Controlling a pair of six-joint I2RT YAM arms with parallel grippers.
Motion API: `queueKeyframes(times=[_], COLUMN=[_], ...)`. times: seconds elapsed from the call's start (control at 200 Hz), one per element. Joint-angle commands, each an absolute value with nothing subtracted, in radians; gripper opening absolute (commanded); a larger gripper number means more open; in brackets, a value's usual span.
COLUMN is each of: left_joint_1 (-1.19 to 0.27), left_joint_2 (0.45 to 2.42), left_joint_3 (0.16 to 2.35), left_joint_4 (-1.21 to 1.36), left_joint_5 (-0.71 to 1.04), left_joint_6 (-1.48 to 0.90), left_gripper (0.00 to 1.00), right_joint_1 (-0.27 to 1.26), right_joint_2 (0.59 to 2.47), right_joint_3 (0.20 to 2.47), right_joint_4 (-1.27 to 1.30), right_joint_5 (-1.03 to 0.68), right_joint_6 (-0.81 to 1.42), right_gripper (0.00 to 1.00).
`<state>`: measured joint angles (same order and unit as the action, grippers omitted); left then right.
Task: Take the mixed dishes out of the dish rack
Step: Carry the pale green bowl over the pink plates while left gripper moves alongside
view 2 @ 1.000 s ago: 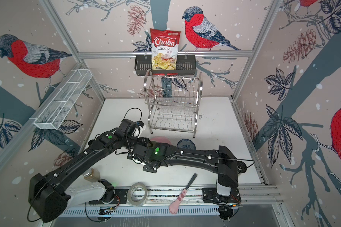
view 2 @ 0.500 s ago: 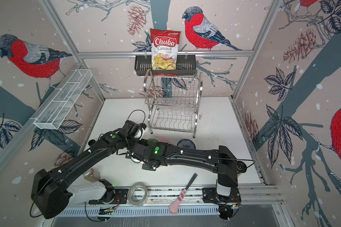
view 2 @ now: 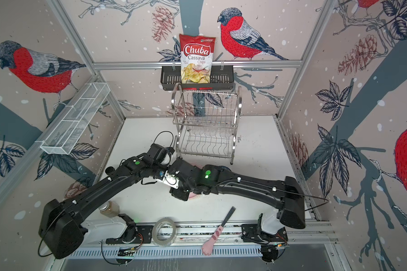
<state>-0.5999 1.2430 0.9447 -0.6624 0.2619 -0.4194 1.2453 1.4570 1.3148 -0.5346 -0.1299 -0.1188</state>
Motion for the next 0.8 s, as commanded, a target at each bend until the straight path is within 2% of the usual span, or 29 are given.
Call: queueKeyframes(times=[0.0,0.12,0.22,0.365,0.47,0.675,0.795], left_joint_1=[-0.601,-0.6,-0.6,-0.6,-0.6,-0.6,-0.6], left_joint_2=[1.252,1.272,1.289,1.298,1.304,1.307,1.308], left_joint_3=[0.949,0.962,0.97,0.972,0.98,0.983,0.985], left_joint_4=[-0.622,-0.639,-0.646,-0.643,-0.648,-0.658,-0.659], left_joint_5=[0.261,0.255,0.258,0.259,0.256,0.243,0.237], left_joint_6=[-0.417,-0.411,-0.406,-0.406,-0.403,-0.402,-0.4], left_gripper=[0.0,0.0,0.0,0.0,0.0,0.0,0.0], right_joint_1=[1.16,1.046,0.978,0.962,0.96,0.976,0.998], right_joint_2=[1.339,1.197,1.158,1.218,1.327,1.532,1.612], right_joint_3=[1.233,1.106,1.061,1.08,1.121,1.241,1.288], right_joint_4=[-0.36,-0.241,-0.226,-0.299,-0.369,-0.502,-0.543], right_joint_5=[-0.293,-0.28,-0.278,-0.168,-0.098,-0.077,-0.054], right_joint_6=[-0.011,0.093,0.153,0.193,0.212,0.2,0.185], right_gripper=[0.41,0.48,0.53,0.55,0.54,0.41,0.2])
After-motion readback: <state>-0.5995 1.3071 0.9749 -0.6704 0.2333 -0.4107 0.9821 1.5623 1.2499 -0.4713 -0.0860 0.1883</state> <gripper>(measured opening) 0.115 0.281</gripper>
